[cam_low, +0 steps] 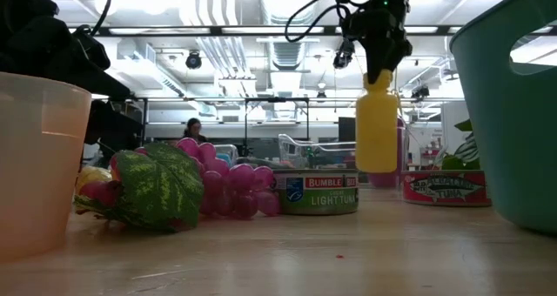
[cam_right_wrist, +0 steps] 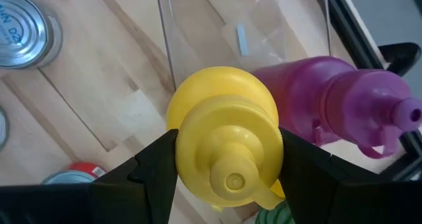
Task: Pick & Place Food Item
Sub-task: Put the yellow water bottle into the transparent bin
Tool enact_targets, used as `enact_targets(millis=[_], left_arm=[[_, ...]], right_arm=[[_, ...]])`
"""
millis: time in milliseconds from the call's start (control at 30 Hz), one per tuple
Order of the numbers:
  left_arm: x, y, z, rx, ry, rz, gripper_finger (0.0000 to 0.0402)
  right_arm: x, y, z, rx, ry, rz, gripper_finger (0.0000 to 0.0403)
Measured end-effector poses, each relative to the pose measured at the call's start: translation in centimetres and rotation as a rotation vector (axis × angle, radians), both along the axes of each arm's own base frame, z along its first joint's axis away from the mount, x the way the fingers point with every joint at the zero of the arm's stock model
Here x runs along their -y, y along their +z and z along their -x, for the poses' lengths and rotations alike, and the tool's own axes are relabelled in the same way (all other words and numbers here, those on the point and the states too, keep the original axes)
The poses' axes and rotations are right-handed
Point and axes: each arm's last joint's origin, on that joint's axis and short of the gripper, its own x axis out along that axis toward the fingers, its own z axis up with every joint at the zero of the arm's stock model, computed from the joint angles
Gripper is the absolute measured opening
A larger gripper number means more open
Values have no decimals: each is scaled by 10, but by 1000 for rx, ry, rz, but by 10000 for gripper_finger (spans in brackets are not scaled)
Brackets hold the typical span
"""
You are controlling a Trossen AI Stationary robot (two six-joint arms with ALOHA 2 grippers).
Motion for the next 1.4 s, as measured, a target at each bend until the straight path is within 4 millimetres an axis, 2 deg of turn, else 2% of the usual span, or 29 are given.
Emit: enact_targets(millis=[500,733,1067,1233,1400], left_arm=[[0,0,0,0,0,0,384],[0,0,0,0,-1,0,384],[0,0,0,0,0,0,384],[0,0,0,0,-1,0,384],[0,0,0,0,0,0,384]], right_arm=[[9,-21,3,-11,10,-41,208],[11,-22,3,-8,7,-51,209],[13,-22,3,9,-8,-58,302],[13,-22,3,11,-11,-59,323],[13,-21,3,15,-16,-58,328]])
